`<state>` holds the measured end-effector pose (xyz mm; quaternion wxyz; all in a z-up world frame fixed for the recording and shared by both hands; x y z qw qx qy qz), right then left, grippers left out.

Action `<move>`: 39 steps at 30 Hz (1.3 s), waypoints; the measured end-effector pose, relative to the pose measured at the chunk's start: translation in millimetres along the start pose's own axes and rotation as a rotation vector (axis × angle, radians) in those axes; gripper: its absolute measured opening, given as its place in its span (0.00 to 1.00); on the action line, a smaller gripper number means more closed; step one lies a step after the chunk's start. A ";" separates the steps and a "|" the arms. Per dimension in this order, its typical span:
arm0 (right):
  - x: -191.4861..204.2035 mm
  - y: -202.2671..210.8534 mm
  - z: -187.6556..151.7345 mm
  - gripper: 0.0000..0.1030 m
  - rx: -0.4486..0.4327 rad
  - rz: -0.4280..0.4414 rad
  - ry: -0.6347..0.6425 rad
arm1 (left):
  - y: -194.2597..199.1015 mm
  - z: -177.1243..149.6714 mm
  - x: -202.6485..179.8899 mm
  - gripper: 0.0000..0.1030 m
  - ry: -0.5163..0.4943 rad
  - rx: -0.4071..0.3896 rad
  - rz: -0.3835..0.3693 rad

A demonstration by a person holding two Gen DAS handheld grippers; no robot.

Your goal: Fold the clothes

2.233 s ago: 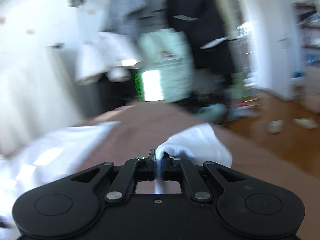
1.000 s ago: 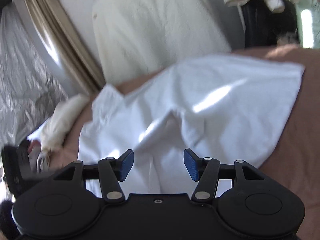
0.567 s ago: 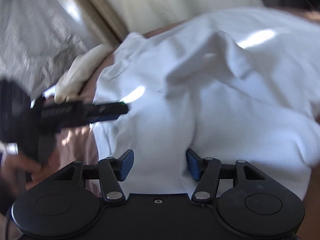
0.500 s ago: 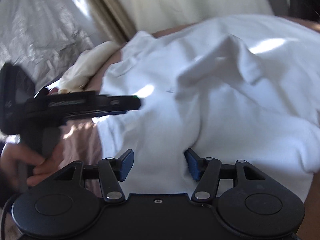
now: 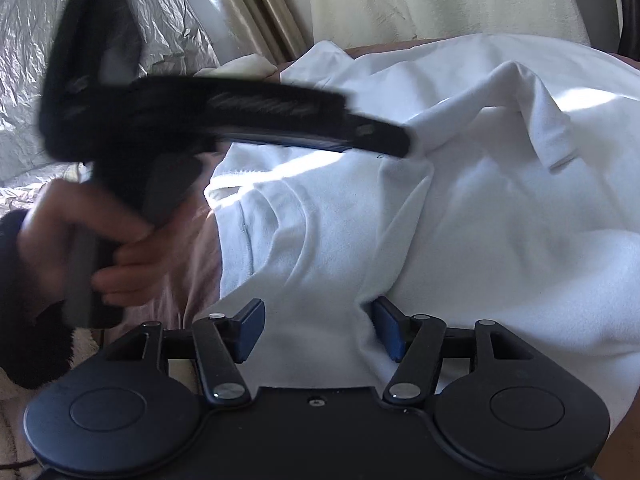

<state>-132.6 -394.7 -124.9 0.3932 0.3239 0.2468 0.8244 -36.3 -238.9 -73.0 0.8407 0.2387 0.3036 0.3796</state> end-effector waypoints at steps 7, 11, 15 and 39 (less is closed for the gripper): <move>-5.8 3.0 1.2 0.65 0.005 0.022 -0.031 | -52.3 18.7 -23.7 0.34 -0.228 0.012 0.232; -6.9 6.6 -1.9 0.65 0.005 0.015 -0.032 | -37.1 32.1 10.8 0.27 -0.107 -0.064 0.302; -8.5 2.4 0.4 0.65 0.025 0.005 -0.039 | -14.9 37.4 61.9 0.43 0.142 -0.099 0.286; 28.3 5.5 57.1 0.68 0.127 0.049 0.157 | 42.7 72.8 184.5 0.45 0.279 -0.018 0.229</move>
Point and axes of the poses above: each gripper's, at about its wrist camera, not at the fingertips, and y roughly against the way its jaws point, x to its left, z to its top, the point moved 2 cm from there along -y, roughly the way its jaws point, and after that the axes turned 4 degrees about y, right-handed, at the moved point
